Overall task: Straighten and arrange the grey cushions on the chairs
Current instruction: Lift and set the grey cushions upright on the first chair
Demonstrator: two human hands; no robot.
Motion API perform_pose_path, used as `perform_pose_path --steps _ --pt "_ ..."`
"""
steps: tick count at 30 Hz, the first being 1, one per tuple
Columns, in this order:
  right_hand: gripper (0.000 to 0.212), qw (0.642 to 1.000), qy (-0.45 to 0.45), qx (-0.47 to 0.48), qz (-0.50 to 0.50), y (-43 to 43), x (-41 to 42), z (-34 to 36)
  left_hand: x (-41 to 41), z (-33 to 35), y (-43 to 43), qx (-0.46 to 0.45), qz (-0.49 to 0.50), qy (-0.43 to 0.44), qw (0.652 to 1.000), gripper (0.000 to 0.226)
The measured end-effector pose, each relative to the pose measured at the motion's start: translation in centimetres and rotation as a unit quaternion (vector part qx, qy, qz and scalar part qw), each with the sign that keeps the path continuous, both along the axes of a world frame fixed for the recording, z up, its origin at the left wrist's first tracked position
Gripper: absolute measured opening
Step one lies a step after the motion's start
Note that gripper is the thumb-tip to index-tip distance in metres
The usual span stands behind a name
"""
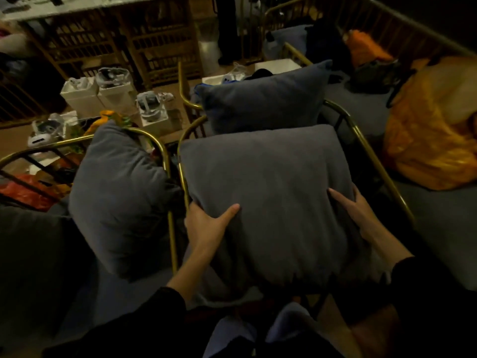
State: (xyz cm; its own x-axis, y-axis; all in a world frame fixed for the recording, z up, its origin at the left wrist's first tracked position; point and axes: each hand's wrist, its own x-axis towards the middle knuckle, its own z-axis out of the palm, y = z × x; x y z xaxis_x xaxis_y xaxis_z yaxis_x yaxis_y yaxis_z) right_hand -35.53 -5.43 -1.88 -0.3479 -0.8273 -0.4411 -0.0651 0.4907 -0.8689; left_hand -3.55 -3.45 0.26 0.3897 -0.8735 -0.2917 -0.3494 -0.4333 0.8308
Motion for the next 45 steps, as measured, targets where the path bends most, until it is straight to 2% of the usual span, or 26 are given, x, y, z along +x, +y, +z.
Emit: perform_pose_path --steps 7,10,15,19,23,27,30,35,39,42,45 --pt "0.091 0.996 0.014 0.086 0.015 -1.1 -6.7 -4.3 -7.0 -6.2 -0.7 0.084 -0.054 -0.010 0.995 0.121" --pt "0.087 0.994 0.008 0.100 0.037 -3.0 -7.5 -6.9 -8.0 -9.3 -1.2 0.106 -0.050 -0.023 0.993 0.119" --pt "0.094 0.986 -0.006 0.138 0.093 -7.1 -7.8 -11.6 -8.7 -14.4 -2.5 0.146 -0.038 -0.030 0.988 0.119" --pt "0.104 0.984 -0.031 0.153 0.088 -8.8 -8.2 -15.0 -9.3 -17.3 -3.9 0.161 -0.057 -0.048 0.984 0.113" --pt "0.097 0.987 -0.021 0.151 0.046 -9.2 -8.7 -16.5 -10.2 -18.1 -4.4 0.152 -0.076 -0.053 0.984 0.108" --pt "0.092 0.988 0.021 0.151 0.026 -9.2 -8.4 -17.6 -9.9 -18.7 -4.6 0.168 -0.088 -0.061 0.980 0.121" --pt "0.090 0.986 0.052 0.158 0.022 -9.2 -7.8 -18.7 -9.8 -19.3 -5.3 0.189 -0.089 -0.063 0.976 0.119" --pt "0.079 0.980 0.088 0.178 -0.008 -7.6 -7.7 -19.1 -9.7 -18.6 -4.4 0.169 -0.121 -0.055 0.977 0.129" --pt "0.080 0.976 0.097 0.194 -0.013 -6.3 -8.2 -19.5 -9.6 -18.6 -4.2 0.153 -0.127 -0.060 0.978 0.117" --pt "0.075 0.974 0.118 0.196 0.003 -6.3 -8.2 -19.7 -9.6 -19.2 -4.9 0.184 -0.111 -0.084 0.973 0.115" --pt "0.080 0.963 0.146 0.225 0.040 -7.3 -7.9 -20.1 -10.2 -19.8 -5.5 0.249 -0.111 -0.090 0.958 0.120"
